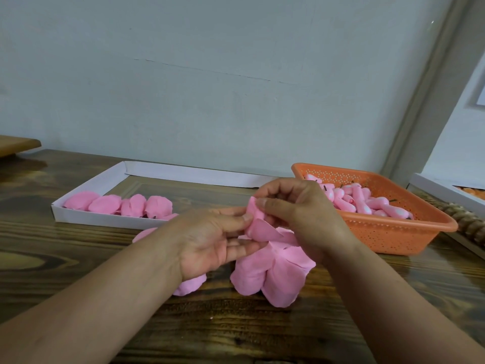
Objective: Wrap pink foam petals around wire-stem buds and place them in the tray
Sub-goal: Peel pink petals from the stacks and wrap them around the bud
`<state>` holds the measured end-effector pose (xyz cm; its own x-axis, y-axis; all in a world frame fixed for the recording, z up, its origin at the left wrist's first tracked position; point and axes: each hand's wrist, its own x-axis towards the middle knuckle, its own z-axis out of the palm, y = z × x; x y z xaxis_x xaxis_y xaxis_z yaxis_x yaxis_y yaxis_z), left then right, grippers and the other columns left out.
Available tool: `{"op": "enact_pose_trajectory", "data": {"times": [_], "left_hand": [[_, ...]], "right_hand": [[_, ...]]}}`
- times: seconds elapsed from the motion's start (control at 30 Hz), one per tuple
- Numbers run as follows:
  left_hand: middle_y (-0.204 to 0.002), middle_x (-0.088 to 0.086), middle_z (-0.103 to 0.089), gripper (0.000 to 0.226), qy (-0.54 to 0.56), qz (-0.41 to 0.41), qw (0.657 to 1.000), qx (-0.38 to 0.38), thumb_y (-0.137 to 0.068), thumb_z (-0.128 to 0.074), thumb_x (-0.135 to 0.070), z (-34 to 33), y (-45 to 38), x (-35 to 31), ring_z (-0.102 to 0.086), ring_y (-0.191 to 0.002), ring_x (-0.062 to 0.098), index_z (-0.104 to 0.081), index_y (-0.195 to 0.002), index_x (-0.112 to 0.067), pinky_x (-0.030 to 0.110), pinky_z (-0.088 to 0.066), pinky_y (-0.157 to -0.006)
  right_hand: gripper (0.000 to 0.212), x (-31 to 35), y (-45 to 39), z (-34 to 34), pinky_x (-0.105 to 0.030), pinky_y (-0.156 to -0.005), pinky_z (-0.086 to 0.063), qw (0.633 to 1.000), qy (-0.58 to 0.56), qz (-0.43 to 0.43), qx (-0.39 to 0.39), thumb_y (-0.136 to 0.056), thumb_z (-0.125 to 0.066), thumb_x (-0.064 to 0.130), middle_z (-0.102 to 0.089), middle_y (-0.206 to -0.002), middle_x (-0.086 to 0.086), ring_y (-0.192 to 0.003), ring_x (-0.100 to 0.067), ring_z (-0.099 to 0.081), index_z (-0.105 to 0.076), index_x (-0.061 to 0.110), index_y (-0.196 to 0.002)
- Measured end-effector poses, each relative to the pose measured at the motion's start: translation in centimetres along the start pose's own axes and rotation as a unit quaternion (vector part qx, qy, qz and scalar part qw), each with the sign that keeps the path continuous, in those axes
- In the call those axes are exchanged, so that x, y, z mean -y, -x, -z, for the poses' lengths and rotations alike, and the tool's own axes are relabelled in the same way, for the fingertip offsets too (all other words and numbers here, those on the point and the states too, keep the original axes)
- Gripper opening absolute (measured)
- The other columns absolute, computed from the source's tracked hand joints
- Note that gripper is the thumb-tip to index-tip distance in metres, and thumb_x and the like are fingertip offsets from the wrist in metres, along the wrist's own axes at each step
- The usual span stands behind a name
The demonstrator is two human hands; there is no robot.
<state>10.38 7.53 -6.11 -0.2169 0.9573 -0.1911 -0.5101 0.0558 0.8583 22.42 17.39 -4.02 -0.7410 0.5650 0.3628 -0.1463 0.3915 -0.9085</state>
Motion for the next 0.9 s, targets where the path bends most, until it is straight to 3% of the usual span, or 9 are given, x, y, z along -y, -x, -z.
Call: {"op": "enact_pose_trajectory", "data": {"times": [0.13, 0.2, 0.3, 0.37, 0.43, 0.5, 0.67, 0.8, 0.9], "left_hand": [[-0.084, 0.018, -0.072, 0.036, 0.008, 0.010, 1.000, -0.009, -0.065, -0.063, -0.004, 0.1, 0.0, -0.2, -0.072, -0.068, 0.025, -0.065, -0.100, 0.002, 0.031, -0.060, -0.059], [-0.084, 0.019, -0.071, 0.033, 0.023, 0.017, 1.000, -0.006, -0.065, -0.063, -0.004, 0.2, 0.1, -0.4, -0.072, -0.068, 0.026, -0.067, -0.096, 0.003, 0.033, -0.060, -0.059], [-0.089, 0.020, -0.071, 0.032, 0.050, 0.014, 0.999, -0.004, -0.065, -0.064, -0.003, 0.4, 0.1, -0.8, -0.072, -0.073, 0.026, -0.068, -0.096, 0.002, 0.036, -0.061, -0.063], [-0.090, 0.020, -0.072, 0.031, 0.059, 0.008, 0.998, -0.008, -0.067, -0.062, -0.002, 0.5, 0.1, -0.9, -0.072, -0.074, 0.026, -0.068, -0.097, 0.003, 0.037, -0.061, -0.065], [-0.091, 0.021, -0.072, 0.026, 0.063, 0.006, 0.998, -0.007, -0.068, -0.061, -0.002, 0.5, 0.1, -1.0, -0.073, -0.076, 0.026, -0.070, -0.092, 0.003, 0.039, -0.060, -0.067], [-0.101, 0.023, -0.071, 0.029, 0.061, 0.008, 0.998, -0.007, -0.069, -0.061, -0.002, 0.6, 0.1, -1.0, -0.073, -0.079, 0.027, -0.070, -0.096, 0.004, 0.039, -0.060, -0.070], [-0.094, 0.024, -0.072, 0.030, 0.069, 0.017, 0.997, -0.018, -0.067, -0.063, -0.002, 0.5, 0.0, -1.1, -0.073, -0.075, 0.028, -0.067, -0.096, 0.006, 0.037, -0.061, -0.064], [-0.106, 0.017, -0.071, 0.039, 0.053, 0.033, 0.998, 0.022, -0.060, -0.071, 0.003, 0.3, 0.3, -0.9, -0.072, -0.088, 0.023, -0.073, -0.098, 0.004, 0.035, -0.060, -0.072], [-0.105, 0.018, -0.071, 0.036, 0.075, 0.037, 0.996, 0.007, -0.065, -0.066, 0.003, 0.3, 0.2, -0.9, -0.072, -0.087, 0.026, -0.072, -0.100, 0.005, 0.039, -0.060, -0.071]], "right_hand": [[0.008, 0.3, -0.1, 0.7, -0.019, -0.051, -0.046, 0.999, -0.012, -0.008, 0.033, -0.084, -0.066, 0.016, -0.063, -0.064, 0.000, -0.055, -0.010, -0.055, -0.068, 0.015, -0.092], [0.026, 0.4, 0.0, 1.0, -0.023, -0.056, -0.047, 0.999, 0.030, 0.003, 0.034, -0.076, -0.067, 0.032, -0.067, -0.073, -0.001, -0.065, -0.012, -0.059, -0.066, 0.021, -0.099], [0.036, 0.9, 0.2, 1.6, -0.041, -0.064, -0.048, 0.992, 0.110, 0.058, 0.006, -0.064, -0.073, 0.042, -0.065, -0.087, -0.010, -0.076, -0.025, -0.059, -0.064, 0.018, -0.090], [0.040, 1.3, 0.4, 1.9, -0.041, -0.070, -0.046, 0.978, 0.180, 0.091, 0.047, -0.056, -0.077, 0.045, -0.061, -0.082, -0.009, -0.076, -0.028, -0.054, -0.064, 0.014, -0.079], [0.033, 1.3, 0.6, 1.6, -0.019, -0.070, -0.041, 0.952, 0.271, 0.104, 0.093, -0.059, -0.084, 0.035, -0.055, -0.078, 0.004, -0.071, -0.007, -0.049, -0.066, 0.013, -0.076], [0.015, 1.2, 0.5, 1.2, -0.003, -0.074, -0.034, 0.933, 0.325, 0.112, 0.108, -0.069, -0.081, 0.014, -0.050, -0.077, 0.008, -0.070, 0.000, -0.046, -0.070, 0.010, -0.079], [0.027, 1.4, 0.6, 1.4, -0.010, -0.076, -0.039, 0.949, 0.248, 0.137, 0.134, -0.072, -0.068, -0.015, -0.055, -0.087, -0.003, -0.080, -0.003, -0.053, -0.071, 0.011, -0.079], [0.024, 0.9, 0.4, 1.3, -0.007, -0.082, -0.035, 0.964, 0.227, 0.107, 0.083, -0.073, -0.071, -0.008, -0.054, -0.098, 0.004, -0.092, 0.003, -0.050, -0.068, 0.015, -0.075], [0.023, 0.7, 0.4, 1.3, 0.004, -0.085, -0.023, 0.961, 0.245, 0.098, 0.081, -0.070, -0.077, 0.001, -0.054, -0.111, 0.005, -0.106, 0.001, -0.050, -0.065, 0.021, -0.071]]}}
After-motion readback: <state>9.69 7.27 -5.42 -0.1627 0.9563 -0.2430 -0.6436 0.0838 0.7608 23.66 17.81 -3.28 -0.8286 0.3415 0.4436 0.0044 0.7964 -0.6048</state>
